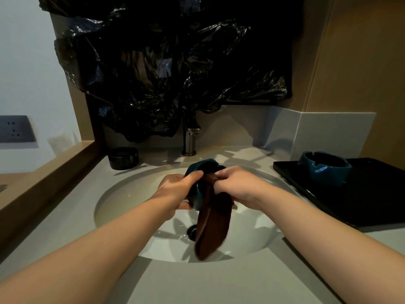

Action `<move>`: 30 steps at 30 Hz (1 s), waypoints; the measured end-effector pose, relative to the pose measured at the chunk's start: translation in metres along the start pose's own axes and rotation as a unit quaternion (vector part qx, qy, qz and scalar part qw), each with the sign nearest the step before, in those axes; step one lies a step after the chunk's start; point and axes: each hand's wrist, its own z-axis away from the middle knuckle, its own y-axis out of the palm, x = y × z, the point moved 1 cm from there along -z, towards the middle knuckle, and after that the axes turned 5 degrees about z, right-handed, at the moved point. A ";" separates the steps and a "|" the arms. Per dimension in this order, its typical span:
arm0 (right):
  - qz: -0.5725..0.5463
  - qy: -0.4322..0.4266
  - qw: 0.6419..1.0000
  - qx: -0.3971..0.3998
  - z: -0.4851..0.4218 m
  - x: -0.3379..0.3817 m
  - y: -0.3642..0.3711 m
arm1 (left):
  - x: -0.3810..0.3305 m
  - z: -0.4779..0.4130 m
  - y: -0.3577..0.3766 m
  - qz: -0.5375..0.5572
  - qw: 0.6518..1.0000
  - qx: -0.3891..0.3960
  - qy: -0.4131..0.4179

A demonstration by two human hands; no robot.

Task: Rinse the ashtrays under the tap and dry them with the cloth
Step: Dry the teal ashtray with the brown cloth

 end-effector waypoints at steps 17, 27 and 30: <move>0.393 -0.178 0.902 0.028 0.017 0.008 -0.009 | -0.009 0.012 0.004 0.036 0.999 0.014 -0.019; 0.709 -0.322 0.626 -0.050 0.015 0.006 -0.014 | -0.013 0.010 0.009 0.053 0.996 0.047 -0.060; 0.529 -0.165 0.832 -0.020 0.021 0.011 -0.009 | -0.013 0.010 0.010 0.024 0.999 0.005 -0.034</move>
